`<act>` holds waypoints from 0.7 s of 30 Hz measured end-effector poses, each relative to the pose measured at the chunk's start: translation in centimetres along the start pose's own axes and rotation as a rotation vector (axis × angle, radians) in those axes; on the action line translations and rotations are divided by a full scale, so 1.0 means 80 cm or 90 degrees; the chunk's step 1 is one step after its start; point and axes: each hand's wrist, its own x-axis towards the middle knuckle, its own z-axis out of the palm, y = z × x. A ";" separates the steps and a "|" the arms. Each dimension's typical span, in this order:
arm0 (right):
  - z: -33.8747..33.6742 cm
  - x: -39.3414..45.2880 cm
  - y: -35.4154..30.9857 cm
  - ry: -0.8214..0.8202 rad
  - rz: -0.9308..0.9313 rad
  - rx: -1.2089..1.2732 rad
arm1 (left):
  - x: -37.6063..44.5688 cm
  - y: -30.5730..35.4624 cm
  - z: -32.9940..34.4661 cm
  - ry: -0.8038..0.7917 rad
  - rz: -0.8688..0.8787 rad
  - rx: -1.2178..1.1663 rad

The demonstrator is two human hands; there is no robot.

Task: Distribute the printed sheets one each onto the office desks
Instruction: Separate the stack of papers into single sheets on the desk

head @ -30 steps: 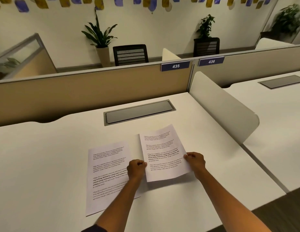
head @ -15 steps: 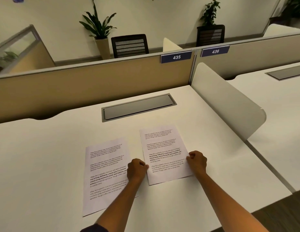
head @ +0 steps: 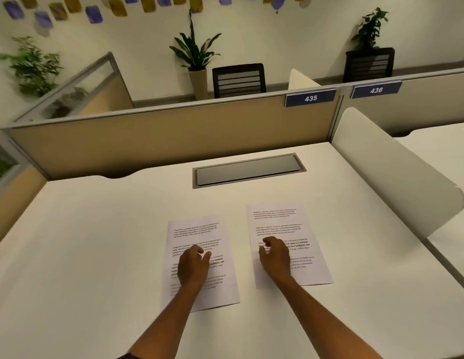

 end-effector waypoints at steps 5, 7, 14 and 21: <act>0.040 -0.017 -0.018 -0.060 -0.015 0.008 | 0.006 -0.048 -0.038 0.037 -0.009 0.019; 0.051 -0.023 -0.023 -0.075 -0.018 0.001 | 0.007 -0.063 -0.049 0.043 -0.014 0.031; 0.083 -0.051 -0.043 -0.102 0.009 -0.047 | 0.008 -0.096 -0.064 0.042 -0.020 0.062; 0.107 -0.071 -0.072 -0.097 0.068 -0.056 | 0.011 -0.100 -0.064 -0.029 -0.018 0.032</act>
